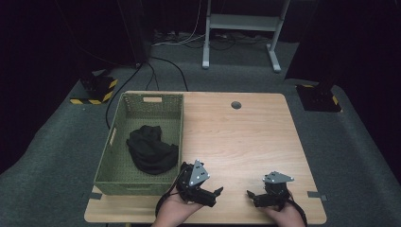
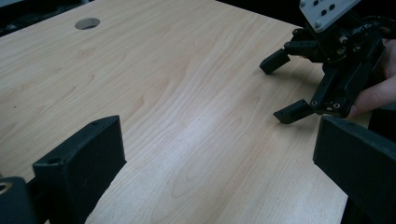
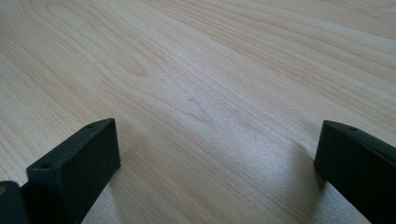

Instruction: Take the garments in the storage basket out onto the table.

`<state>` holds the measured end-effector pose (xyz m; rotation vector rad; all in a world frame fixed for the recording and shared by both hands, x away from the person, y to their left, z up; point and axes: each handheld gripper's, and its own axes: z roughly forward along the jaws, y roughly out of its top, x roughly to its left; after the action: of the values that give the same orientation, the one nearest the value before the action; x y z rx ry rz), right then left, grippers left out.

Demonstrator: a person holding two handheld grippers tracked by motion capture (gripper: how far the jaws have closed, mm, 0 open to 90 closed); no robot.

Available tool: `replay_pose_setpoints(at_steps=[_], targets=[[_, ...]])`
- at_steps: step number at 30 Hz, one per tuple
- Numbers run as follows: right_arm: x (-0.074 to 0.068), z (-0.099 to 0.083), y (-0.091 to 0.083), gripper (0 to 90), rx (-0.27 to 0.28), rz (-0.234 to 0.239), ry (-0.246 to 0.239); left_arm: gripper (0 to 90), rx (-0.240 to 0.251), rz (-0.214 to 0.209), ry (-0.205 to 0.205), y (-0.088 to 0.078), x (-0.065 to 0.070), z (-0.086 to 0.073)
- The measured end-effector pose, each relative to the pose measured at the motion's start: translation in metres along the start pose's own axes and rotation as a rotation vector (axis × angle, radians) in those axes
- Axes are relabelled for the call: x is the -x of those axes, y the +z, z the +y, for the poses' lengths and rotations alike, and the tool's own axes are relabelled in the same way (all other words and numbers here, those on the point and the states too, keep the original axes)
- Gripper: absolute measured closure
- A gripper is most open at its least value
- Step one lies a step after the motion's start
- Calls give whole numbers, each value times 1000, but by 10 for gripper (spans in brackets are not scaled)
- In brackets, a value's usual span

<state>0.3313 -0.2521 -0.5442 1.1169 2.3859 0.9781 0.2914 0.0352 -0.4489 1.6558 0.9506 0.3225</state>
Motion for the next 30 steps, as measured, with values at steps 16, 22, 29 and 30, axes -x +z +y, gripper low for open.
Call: replay_pose_setpoints(at_steps=[16, 22, 29, 30], targets=[[0, 0, 0, 0, 0, 0, 0, 22, 40, 56, -22, -17, -18, 8], [0, 0, 0, 0, 0, 0, 0, 22, 56, 78, -27, -24, -25, 12], [0, 0, 0, 0, 0, 0, 0, 22, 81, 105, -44, -32, -33, 15], [0, 0, 0, 0, 0, 0, 0, 22, 83, 107, -43, -32, -34, 15]])
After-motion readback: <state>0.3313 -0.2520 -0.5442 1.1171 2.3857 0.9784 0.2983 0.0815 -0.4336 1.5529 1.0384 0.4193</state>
